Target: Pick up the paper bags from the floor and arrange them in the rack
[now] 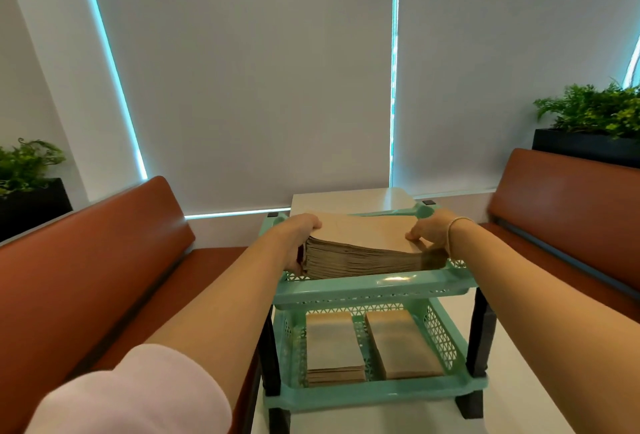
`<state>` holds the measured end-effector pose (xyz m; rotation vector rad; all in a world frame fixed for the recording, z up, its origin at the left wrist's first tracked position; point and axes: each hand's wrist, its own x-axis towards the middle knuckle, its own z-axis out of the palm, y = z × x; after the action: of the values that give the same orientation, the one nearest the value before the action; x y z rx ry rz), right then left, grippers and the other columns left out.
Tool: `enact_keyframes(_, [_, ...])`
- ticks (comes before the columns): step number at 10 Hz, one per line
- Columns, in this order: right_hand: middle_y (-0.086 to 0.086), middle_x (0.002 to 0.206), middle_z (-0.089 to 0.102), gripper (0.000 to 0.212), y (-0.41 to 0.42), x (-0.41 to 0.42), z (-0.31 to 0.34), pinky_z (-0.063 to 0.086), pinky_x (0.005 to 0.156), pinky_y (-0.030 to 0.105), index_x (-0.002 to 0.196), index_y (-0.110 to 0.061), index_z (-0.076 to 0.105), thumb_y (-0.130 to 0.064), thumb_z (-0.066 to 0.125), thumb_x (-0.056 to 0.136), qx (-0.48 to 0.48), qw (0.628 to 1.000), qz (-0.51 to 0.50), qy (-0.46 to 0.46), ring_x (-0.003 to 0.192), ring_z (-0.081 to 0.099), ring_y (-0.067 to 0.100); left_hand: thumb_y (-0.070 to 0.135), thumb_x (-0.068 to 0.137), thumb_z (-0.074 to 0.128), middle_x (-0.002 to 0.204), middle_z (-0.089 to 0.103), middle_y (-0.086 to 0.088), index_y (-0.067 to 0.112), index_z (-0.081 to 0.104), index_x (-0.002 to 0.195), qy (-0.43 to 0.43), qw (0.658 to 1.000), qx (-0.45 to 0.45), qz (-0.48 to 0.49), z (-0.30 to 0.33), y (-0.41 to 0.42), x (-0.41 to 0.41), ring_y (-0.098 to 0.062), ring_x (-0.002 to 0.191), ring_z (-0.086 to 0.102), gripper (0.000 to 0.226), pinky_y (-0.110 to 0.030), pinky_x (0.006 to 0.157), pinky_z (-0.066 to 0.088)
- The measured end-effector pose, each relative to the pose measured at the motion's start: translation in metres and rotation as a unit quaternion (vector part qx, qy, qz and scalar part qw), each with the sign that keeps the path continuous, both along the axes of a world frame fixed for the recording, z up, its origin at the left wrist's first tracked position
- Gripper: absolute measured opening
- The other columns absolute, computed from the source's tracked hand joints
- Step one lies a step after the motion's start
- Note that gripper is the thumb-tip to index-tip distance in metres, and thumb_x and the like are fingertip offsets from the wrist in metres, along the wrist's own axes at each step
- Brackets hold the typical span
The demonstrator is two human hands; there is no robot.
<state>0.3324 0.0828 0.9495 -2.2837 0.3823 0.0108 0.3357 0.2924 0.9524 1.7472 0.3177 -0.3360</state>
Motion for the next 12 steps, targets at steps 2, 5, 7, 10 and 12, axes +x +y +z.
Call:
enact_keyframes(2, [0.011, 0.096, 0.047, 0.03, 0.006, 0.0, -0.008, 0.042, 0.095, 0.033, 0.117, 0.002, 0.053, -0.016, 0.053, 0.093, -0.029, 0.999, -0.003, 0.017, 0.092, 0.044, 0.023, 0.023, 0.1, 0.037, 0.075, 0.051, -0.01, 0.009, 0.038, 0.081, 0.011, 1.0, 0.02, 0.011, 0.003, 0.0, 0.0, -0.025, 0.071, 0.053, 0.024, -0.044, 0.085, 0.046])
enact_keyframes(5, [0.009, 0.085, 0.051, 0.013, 0.009, 0.005, -0.011, 0.045, 0.088, 0.031, 0.091, -0.005, 0.053, -0.017, 0.054, 0.092, -0.044, 0.998, -0.005, 0.04, 0.086, 0.05, 0.022, 0.025, 0.098, 0.038, 0.085, 0.055, -0.011, 0.003, 0.046, 0.109, 0.023, 0.999, 0.043, -0.014, 0.01, 0.005, 0.009, -0.026, 0.076, 0.057, 0.026, -0.043, 0.072, 0.053])
enact_keyframes(7, [0.006, 0.075, 0.045, 0.017, 0.012, 0.007, -0.013, 0.044, 0.079, 0.029, 0.077, -0.007, 0.048, -0.015, 0.052, 0.091, -0.091, 0.995, -0.019, 0.033, 0.072, 0.046, 0.018, 0.019, 0.097, 0.036, 0.079, 0.051, -0.008, 0.009, 0.039, 0.088, 0.01, 0.995, 0.098, -0.006, 0.004, -0.005, 0.008, -0.025, 0.083, 0.056, 0.014, -0.039, 0.089, 0.05])
enact_keyframes(10, [0.008, 0.077, 0.046, 0.021, 0.013, 0.008, -0.01, 0.046, 0.088, 0.031, 0.072, -0.006, 0.045, -0.012, 0.055, 0.09, -0.101, 0.994, -0.017, 0.042, 0.079, 0.048, 0.021, 0.034, 0.102, 0.031, 0.138, 0.047, -0.014, 0.004, 0.041, 0.13, -0.031, 0.996, 0.083, -0.011, 0.004, -0.007, 0.009, -0.029, 0.122, 0.049, 0.043, -0.043, 0.107, 0.037])
enact_keyframes(12, [0.018, 0.117, 0.054, 0.034, 0.008, 0.008, -0.002, 0.041, 0.1, 0.037, 0.122, 0.0, 0.052, -0.015, 0.054, 0.091, -0.054, 0.998, -0.007, 0.024, 0.111, 0.052, 0.031, 0.05, 0.101, 0.022, 0.156, 0.018, -0.011, 0.008, 0.014, 0.15, -0.044, 0.998, 0.046, 0.001, 0.012, -0.01, 0.001, -0.03, 0.142, 0.021, 0.065, -0.041, 0.114, 0.024])
